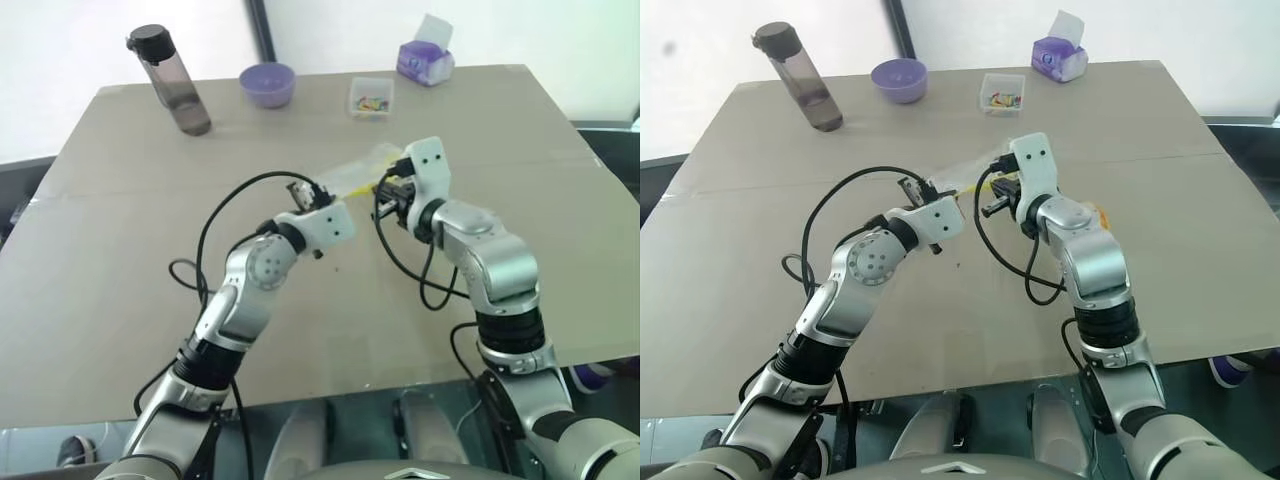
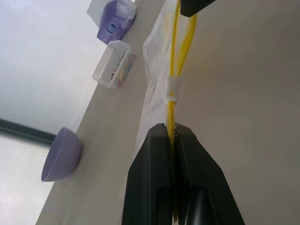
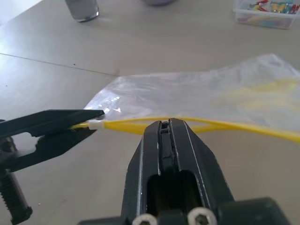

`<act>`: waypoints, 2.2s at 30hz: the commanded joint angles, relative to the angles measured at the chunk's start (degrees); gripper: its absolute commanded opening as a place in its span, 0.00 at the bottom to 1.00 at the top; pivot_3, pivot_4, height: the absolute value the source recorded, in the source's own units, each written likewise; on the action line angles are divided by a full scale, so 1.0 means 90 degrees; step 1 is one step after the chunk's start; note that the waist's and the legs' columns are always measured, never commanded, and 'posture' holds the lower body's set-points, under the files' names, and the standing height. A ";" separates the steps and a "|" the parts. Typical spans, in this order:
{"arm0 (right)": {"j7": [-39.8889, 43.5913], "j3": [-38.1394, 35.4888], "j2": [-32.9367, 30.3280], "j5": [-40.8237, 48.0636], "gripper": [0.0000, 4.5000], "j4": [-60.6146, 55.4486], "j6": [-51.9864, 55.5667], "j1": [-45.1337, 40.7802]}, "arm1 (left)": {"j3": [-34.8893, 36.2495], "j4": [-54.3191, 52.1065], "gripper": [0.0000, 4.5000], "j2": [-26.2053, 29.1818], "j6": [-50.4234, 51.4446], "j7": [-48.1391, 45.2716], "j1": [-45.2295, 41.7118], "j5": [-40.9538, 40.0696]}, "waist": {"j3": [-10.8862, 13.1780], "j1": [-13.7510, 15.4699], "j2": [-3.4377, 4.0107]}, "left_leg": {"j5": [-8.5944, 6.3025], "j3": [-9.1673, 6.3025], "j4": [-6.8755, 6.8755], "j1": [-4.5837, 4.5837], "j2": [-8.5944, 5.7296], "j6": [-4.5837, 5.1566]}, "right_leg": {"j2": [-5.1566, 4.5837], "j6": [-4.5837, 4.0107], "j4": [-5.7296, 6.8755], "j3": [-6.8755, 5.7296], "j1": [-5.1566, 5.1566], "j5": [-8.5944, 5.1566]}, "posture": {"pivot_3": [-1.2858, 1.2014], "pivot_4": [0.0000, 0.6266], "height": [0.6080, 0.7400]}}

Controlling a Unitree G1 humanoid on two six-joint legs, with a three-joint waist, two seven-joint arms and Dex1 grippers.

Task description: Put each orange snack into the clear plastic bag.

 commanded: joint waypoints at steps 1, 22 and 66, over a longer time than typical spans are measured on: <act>-0.0080 0.0006 -0.0032 0.0164 0.01 -0.0266 0.0034 -0.0177 | 0.0041 -0.0283 0.00 0.0006 -0.0074 0.0041 -0.0050 0.0042 | 0.0000 0.0005 0.0000 | 0.0000 0.0000 0.0000 0.0000 0.0000 0.0000 | 0.0000 0.0000 0.0000 0.0000 0.0000 0.0000 | 0.52 0.24 1.00; -0.0406 0.0172 -0.0189 0.0494 0.01 -0.0055 0.0110 -0.0025 | 0.0060 -0.0291 0.00 -0.0074 -0.0030 0.0049 -0.0063 -0.0006 | 0.0000 0.0006 0.0000 | 0.0000 0.0000 0.0001 0.0000 0.0000 0.0000 | 0.0000 0.0000 -0.0001 0.0000 0.0000 0.0000 | 0.52 0.24 1.00; -0.0978 0.0009 -0.0158 0.0856 0.01 0.0207 -0.0143 -0.0090 | -0.0051 -0.0346 0.00 -0.0007 -0.0395 -0.0248 0.0094 -0.0157 | 0.0000 0.0007 0.0000 | 0.0000 0.0001 0.0000 -0.0001 0.0000 0.0000 | -0.0001 0.0000 -0.0001 0.0001 0.0000 0.0000 | 0.52 0.24 1.00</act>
